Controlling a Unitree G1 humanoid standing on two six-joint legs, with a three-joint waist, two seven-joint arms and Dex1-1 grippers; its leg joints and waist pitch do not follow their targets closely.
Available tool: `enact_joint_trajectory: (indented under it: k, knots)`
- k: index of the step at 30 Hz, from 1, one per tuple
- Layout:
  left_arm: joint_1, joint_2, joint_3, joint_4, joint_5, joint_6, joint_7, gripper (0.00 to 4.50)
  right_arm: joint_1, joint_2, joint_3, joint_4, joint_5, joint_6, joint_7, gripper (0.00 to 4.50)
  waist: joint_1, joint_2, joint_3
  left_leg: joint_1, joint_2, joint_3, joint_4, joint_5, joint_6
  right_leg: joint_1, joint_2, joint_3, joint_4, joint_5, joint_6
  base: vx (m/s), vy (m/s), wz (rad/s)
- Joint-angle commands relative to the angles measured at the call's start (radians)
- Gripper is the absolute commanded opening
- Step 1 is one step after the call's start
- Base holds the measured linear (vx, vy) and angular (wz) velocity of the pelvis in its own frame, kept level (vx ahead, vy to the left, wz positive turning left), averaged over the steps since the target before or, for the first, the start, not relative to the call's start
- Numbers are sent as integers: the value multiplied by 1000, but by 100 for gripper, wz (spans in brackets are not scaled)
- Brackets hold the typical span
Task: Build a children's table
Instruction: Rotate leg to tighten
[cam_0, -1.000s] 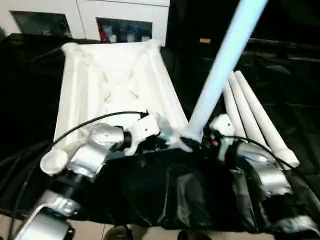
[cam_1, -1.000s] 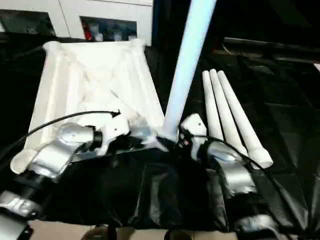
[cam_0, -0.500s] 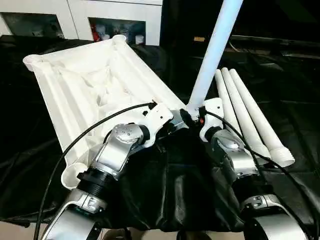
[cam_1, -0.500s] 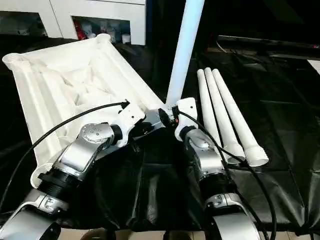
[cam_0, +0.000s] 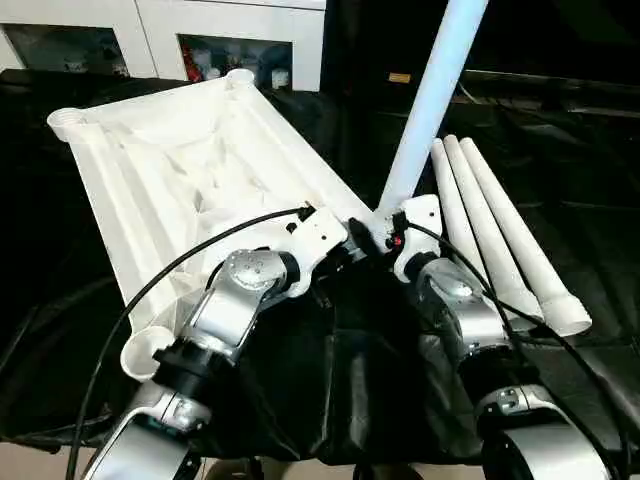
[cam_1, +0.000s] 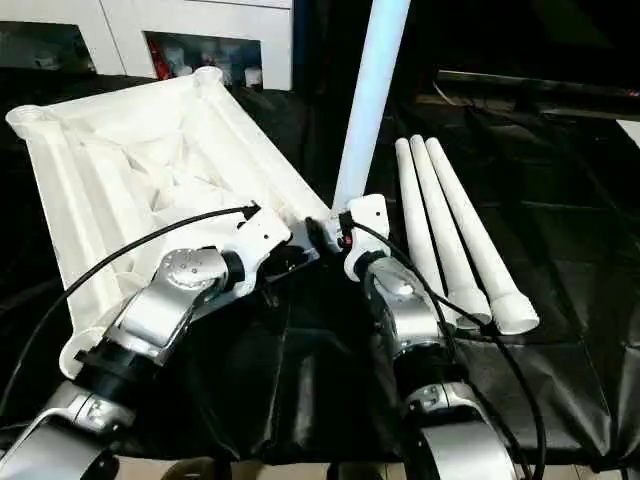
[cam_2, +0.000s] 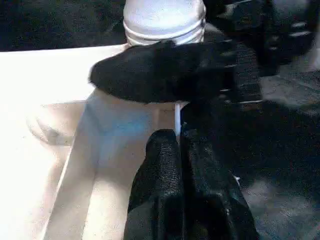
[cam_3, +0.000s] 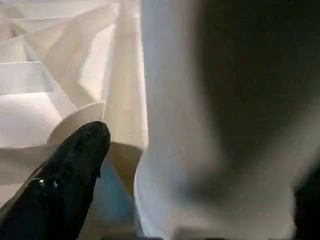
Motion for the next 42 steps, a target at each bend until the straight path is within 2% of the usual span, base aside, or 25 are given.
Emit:
enact_joint_trajectory:
  k: [1, 4, 6, 7, 8, 10, 11, 12, 15, 17, 19, 23, 25, 30, 32, 40, 41, 42]
  knots:
    - [17, -6, -41, -43, -53, -64, -79, 0, 33, -5, 29, -6, -4, 17, 52, 445, 3, 1, -73, 19, 54, -20, -65, -144, 82, 41, -47, 29, -60, -52, -264, 0, 0, 0]
    - [27, 15, -40, -55, -62, -68, -105, 0, 53, -28, 35, -40, 3, 21, 101, 445, 3, 0, -72, 20, 54, -20, -67, -158, 77, 40, -46, 30, -62, -73, -261, 0, 0, 0]
    - [38, 47, -37, -68, -81, -83, -157, 0, 89, -74, 59, -99, 13, 24, 198, 445, 7, 2, -72, 21, 54, -21, -66, -166, 73, 41, -48, 30, -64, -90, -254, 0, 0, 0]
    - [40, 54, -37, -70, -85, -86, -169, 0, 97, -84, 65, -112, 15, 24, 220, 445, 8, 0, -73, 20, 55, -21, -66, -160, 75, 41, -47, 31, -63, -81, -251, 0, 0, 0]
    - [42, 65, -36, -74, -91, -90, -186, 0, 108, -100, 74, -132, 18, 25, 253, 445, 9, 5, -74, 21, 54, -21, -65, -157, 78, 41, -46, 30, -61, -69, -253, 0, 0, 0]
    - [42, 65, -36, -74, -91, -90, -186, 0, 108, -100, 74, -132, 18, 25, 253, 445, 8, 3, -74, 19, 54, -20, -64, -141, 84, 41, -45, 30, -57, -36, -264, 0, 0, 0]
    - [45, 102, -39, -76, -99, -108, -239, 0, 144, -155, 101, -199, 39, 33, 369, 445, 8, 2, -72, 18, 53, -20, -64, -143, 87, 41, -45, 30, -58, -36, -269, 0, 0, 0]
    - [45, 102, -39, -76, -99, -108, -239, 0, 144, -155, 101, -199, 39, 33, 369, 445, 12, 2, -73, 19, 53, -21, -63, -148, 92, 45, -45, 29, -59, -39, -264, 0, 0, 0]
    - [32, 165, -41, -54, -114, -152, -349, 0, 199, -260, 127, -303, 87, 68, 570, 445, 18, -1, -73, 21, 54, -20, -61, -141, 106, 44, -44, 29, -57, -27, -266, 0, 0, 0]
    - [30, 172, -42, -50, -119, -161, -365, 0, 205, -274, 132, -316, 89, 72, 592, 445, 19, 0, -74, 21, 55, -19, -60, -129, 112, 41, -45, 29, -53, -12, -275, 0, 0, 0]
    - [21, 192, -45, -37, -126, -176, -403, 0, 225, -321, 160, -359, 98, 89, 672, 445, 21, -2, -71, 21, 56, -20, -60, -146, 109, 41, -46, 29, -56, -38, -277, 0, 0, 0]
    - [12, 206, -48, -20, -127, -186, -427, 0, 237, -351, 179, -379, 91, 91, 723, 445, 28, -3, -71, 23, 57, -20, -61, -161, 96, 39, -49, 30, -58, -77, -274, 0, 0, 0]
    - [5, 216, -50, -2, -126, -200, -441, 0, 241, -366, 186, -389, 97, 96, 741, 420, 29, -6, -71, 26, 57, -18, -60, -154, 96, 37, -48, 30, -58, -78, -272, 0, 0, 0]
    - [0, 228, -50, 16, -131, -220, -462, 0, 244, -377, 184, -408, 110, 114, 763, 376, 32, -7, -74, 22, 56, -19, -57, -120, 107, 41, -49, 29, -51, -34, -280, 0, 0, 0]
    - [0, 234, -47, 20, -134, -228, -476, 0, 244, -376, 184, -417, 116, 125, 772, 356, 32, -15, -73, 22, 55, -17, -56, -114, 114, 41, -49, 29, -51, -38, -280, 0, 0, 0]
    - [3, 240, -46, 18, -139, -231, -486, 0, 248, -372, 191, -435, 126, 149, 787, 293, 31, -12, -68, 23, 57, -19, -58, -136, 103, 37, -50, 29, -54, -84, -270, 0, 0, 0]
    - [5, 240, -45, 18, -141, -231, -488, 0, 251, -369, 191, -435, 127, 153, 788, 288, 32, -6, -65, 23, 57, -20, -59, -137, 99, 35, -50, 30, -54, -80, -271, 0, 0, 0]
    - [6, 240, -45, 17, -141, -231, -488, 0, 252, -368, 191, -436, 127, 155, 789, 288, 32, -6, -65, 23, 57, -20, -59, -137, 99, 35, -50, 30, -54, -80, -271, 0, 0, 0]
